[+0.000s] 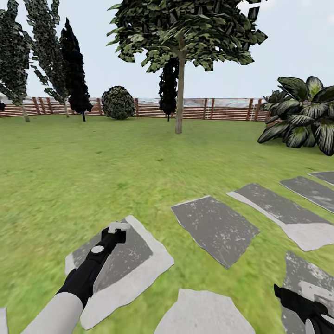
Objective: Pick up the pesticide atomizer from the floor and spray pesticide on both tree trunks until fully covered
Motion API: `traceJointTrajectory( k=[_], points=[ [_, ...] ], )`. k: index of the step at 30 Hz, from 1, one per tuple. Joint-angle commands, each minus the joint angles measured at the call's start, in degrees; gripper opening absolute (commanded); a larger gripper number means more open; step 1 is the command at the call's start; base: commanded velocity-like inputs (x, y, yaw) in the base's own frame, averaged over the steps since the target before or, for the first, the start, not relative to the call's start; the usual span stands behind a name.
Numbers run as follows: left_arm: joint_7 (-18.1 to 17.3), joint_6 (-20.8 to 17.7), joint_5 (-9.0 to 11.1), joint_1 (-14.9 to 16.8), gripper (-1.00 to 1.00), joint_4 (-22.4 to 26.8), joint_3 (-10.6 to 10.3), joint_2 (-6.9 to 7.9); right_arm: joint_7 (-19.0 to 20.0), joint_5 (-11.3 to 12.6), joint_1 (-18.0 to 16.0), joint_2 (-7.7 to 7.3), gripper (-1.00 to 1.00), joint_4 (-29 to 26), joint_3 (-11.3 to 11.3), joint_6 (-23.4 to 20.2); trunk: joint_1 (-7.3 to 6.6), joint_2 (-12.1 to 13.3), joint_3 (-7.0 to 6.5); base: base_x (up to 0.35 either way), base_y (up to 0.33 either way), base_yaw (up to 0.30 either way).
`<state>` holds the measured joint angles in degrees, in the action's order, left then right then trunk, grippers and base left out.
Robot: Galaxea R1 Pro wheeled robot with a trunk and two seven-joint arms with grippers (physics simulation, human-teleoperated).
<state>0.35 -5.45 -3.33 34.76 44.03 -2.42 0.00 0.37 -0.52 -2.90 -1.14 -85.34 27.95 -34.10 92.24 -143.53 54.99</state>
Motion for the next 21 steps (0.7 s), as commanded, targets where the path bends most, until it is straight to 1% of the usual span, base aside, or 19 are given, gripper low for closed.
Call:
traceJointTrajectory(
  k=[1, 21],
  points=[
    [0.0, 0.0, 0.0, 0.0, -1.00, 0.0, 0.0, 0.00, 0.0, 0.0, 0.0, 0.00, 1.00, 0.0, 0.0, 0.0, 0.00, 0.0, 0.00, 0.329, 0.000, 0.000],
    [0.0, 0.0, 0.0, 0.0, -1.00, 0.0, 0.0, 0.00, 0.3, 0.1, 0.0, 0.00, 1.00, 0.1, 0.1, 0.0, 0.00, 0.0, 0.00, 0.329, 0.000, 0.000]
  ],
)
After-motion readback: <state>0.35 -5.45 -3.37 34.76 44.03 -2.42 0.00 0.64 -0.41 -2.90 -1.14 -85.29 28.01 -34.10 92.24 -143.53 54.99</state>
